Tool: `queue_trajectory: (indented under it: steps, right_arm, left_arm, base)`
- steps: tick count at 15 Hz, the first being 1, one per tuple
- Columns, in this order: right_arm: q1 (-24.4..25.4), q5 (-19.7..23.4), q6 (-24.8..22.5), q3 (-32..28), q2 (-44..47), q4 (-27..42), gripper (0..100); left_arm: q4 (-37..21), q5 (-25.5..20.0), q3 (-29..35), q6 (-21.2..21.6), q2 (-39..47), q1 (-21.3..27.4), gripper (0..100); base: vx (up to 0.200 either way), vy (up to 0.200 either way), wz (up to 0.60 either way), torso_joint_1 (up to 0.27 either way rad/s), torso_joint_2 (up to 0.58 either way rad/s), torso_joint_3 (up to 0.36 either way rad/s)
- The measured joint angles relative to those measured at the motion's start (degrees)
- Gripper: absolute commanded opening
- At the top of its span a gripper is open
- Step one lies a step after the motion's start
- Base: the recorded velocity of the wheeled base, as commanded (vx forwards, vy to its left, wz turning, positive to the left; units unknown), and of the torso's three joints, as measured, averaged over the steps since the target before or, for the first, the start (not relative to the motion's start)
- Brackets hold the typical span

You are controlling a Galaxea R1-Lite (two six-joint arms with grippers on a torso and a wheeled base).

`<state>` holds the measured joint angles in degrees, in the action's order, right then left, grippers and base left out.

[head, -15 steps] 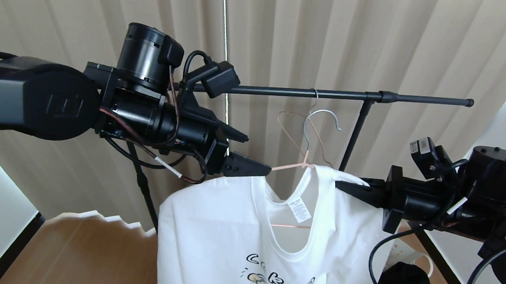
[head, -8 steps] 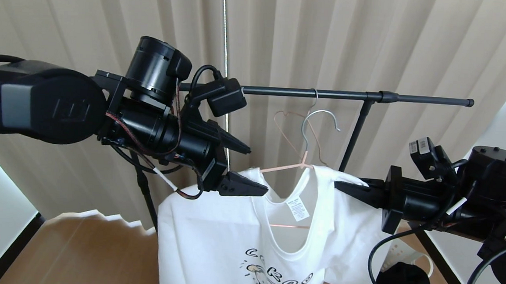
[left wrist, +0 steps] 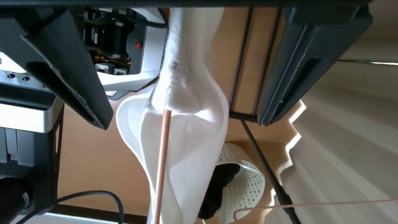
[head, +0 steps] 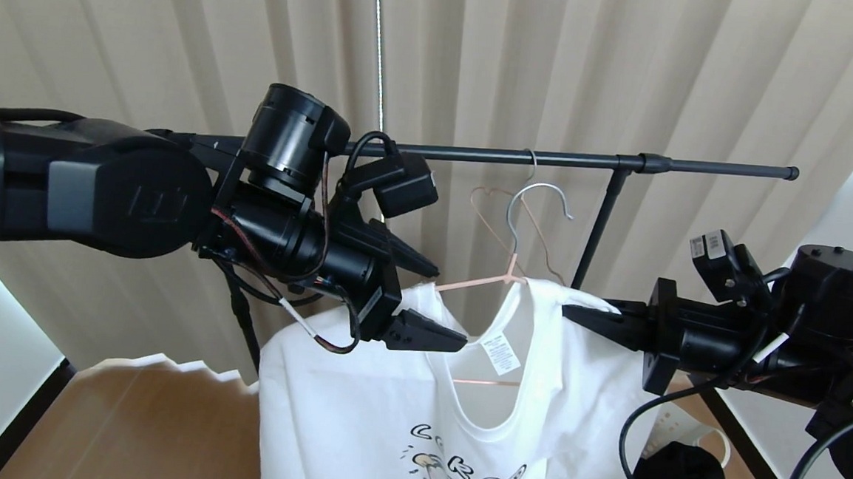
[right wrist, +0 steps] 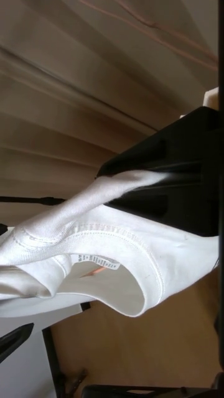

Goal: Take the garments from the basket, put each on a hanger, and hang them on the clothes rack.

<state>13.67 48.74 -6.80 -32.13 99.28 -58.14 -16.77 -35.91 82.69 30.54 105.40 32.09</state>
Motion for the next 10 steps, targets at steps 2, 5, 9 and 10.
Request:
queue_trajectory:
  steps: [2, 5, 9, 10]
  right_arm:
    - [0.02, 0.0, 0.05, 0.05, -0.41, -0.02, 0]
    - [0.02, 0.01, 0.13, 0.05, -1.1, 0.0, 0]
    - [0.02, 0.01, 0.07, 0.09, -1.44, -0.02, 0]
    - [0.0, 0.01, 0.05, 0.16, -1.46, 0.0, 0]
  left_arm:
    - [0.2, -0.02, -0.48, 0.06, 0.48, 0.1, 100]
    - [0.33, -0.05, -1.32, 0.35, 0.77, 0.07, 100]
    - [0.41, -0.02, -1.62, 0.41, 0.89, 0.07, 100]
    - [0.44, -0.02, -1.62, 0.41, 0.99, 0.07, 100]
  base:
    - [0.0, 0.0, 0.0, 0.0, 0.0, 0.0]
    - [0.0, 0.0, 0.0, 0.0, 0.0, 0.0]
    - [0.0, 0.0, 0.0, 0.0, 0.0, 0.0]
    - [0.0, 0.0, 0.0, 0.0, 0.0, 0.0]
